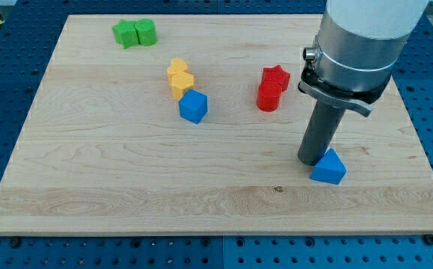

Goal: Move the blue cube into the blue triangle

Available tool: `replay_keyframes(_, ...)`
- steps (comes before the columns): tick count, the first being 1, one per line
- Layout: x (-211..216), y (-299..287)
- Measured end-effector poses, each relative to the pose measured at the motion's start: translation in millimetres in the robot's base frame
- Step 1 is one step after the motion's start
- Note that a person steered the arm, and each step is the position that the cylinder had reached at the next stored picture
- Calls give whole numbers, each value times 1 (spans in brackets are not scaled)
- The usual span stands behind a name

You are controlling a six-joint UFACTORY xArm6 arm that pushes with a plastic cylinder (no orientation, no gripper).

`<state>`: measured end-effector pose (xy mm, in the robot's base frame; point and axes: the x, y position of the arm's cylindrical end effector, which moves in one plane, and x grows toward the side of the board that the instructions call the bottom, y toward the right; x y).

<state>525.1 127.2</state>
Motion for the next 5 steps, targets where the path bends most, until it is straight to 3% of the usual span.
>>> replay_keyframes(2,3,14)
replay_keyframes(4,13,-19)
replay_keyframes(5,21,4)
